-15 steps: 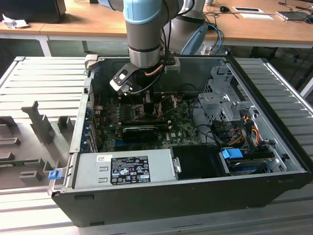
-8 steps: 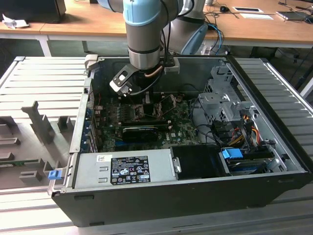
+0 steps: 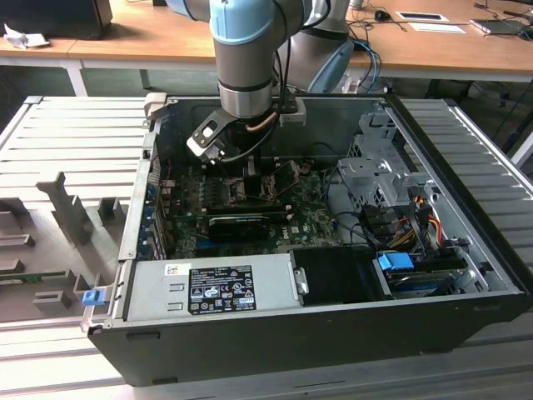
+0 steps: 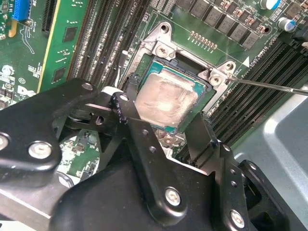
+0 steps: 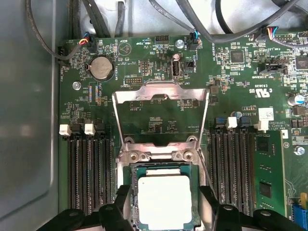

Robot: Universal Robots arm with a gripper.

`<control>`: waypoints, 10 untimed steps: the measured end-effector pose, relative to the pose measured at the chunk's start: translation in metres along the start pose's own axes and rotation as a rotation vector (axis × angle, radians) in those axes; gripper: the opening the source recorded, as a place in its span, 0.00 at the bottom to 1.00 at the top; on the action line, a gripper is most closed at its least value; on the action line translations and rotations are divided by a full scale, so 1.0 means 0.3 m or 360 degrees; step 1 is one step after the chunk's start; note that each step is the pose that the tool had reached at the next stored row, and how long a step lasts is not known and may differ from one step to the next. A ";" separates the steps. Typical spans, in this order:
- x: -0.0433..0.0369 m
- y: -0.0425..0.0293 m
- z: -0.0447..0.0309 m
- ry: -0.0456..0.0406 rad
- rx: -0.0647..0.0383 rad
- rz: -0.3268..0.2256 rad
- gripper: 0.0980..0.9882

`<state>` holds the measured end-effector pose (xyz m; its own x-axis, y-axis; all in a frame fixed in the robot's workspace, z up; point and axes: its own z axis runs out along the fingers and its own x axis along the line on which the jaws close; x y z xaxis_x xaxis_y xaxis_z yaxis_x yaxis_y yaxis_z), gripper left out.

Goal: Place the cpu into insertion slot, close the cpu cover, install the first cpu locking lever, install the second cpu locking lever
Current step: 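Place the cpu into insertion slot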

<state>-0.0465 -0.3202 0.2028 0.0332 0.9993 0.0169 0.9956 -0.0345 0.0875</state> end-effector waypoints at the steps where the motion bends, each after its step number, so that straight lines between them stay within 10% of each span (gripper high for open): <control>1: 0.003 0.000 0.000 0.0002 0.0000 0.0000 0.63; 10: 0.011 0.000 0.000 0.0029 0.0002 0.0002 0.63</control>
<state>-0.0465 -0.3168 0.2028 0.0329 0.9988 0.0353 0.9956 -0.0358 0.0865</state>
